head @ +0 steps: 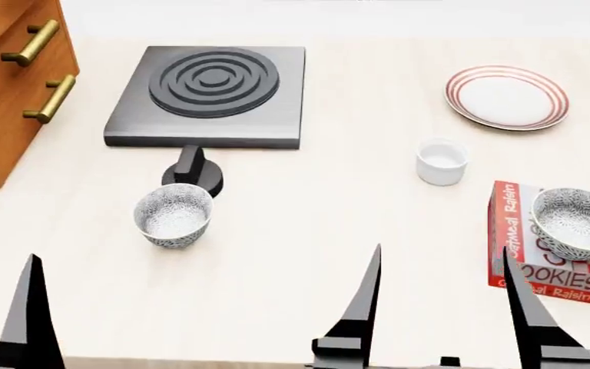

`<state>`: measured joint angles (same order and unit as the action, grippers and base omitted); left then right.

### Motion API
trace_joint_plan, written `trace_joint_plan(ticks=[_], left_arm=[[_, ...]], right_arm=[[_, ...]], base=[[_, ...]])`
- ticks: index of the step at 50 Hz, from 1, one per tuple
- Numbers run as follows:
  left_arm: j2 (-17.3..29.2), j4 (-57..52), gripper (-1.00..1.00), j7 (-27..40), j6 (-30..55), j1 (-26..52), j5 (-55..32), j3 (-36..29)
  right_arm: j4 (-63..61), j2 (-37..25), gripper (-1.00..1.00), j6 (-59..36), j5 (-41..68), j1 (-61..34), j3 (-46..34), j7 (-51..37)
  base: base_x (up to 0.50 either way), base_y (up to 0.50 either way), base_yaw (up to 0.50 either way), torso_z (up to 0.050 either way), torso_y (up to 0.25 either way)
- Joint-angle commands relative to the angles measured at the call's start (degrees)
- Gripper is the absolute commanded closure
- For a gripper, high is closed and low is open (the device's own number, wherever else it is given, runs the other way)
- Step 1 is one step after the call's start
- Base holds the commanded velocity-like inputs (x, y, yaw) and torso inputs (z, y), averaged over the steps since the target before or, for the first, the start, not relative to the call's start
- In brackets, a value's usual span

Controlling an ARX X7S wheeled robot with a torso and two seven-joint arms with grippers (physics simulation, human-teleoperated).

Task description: Pick the akita bowl on the cookies box and place it on the plate.

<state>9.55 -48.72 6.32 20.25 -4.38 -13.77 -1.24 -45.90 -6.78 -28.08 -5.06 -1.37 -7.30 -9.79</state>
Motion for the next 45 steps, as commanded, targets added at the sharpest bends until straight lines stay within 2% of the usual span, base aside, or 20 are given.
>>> trace_joint_plan(ticks=[1, 36, 37, 45], left_arm=[[1.65, -6.63, -1.0, 0.62, 4.03, 0.1, -2.74, -0.56], [3.53, -6.11, -1.0, 2.11, 3.17, 0.31, -4.47, -1.44], [3.55, -6.07, -1.0, 2.13, 3.12, 0.3, -4.58, -1.43], [3.91, -6.27, -1.0, 2.55, 3.23, 0.33, -5.42, -1.34]], right_arm=[[-2.58, -0.32, -1.0, -2.08, 0.84, -0.38, 0.05, -0.81], [-2.11, -2.01, -1.0, -2.3, 1.96, -0.75, -1.23, -3.02], [-1.95, -2.01, -1.0, 1.15, 3.03, 0.1, -0.59, -2.92], [-2.1, -1.75, -1.0, 4.29, 6.18, 1.03, 0.84, -2.85]], base=[[0.5, 0.0, 0.0, 0.0, 0.0], [0.5, 0.0, 0.0, 0.0, 0.0], [0.0, 0.0, 0.0, 0.0, 0.0], [0.0, -0.21, 0.0, 0.0, 0.002]])
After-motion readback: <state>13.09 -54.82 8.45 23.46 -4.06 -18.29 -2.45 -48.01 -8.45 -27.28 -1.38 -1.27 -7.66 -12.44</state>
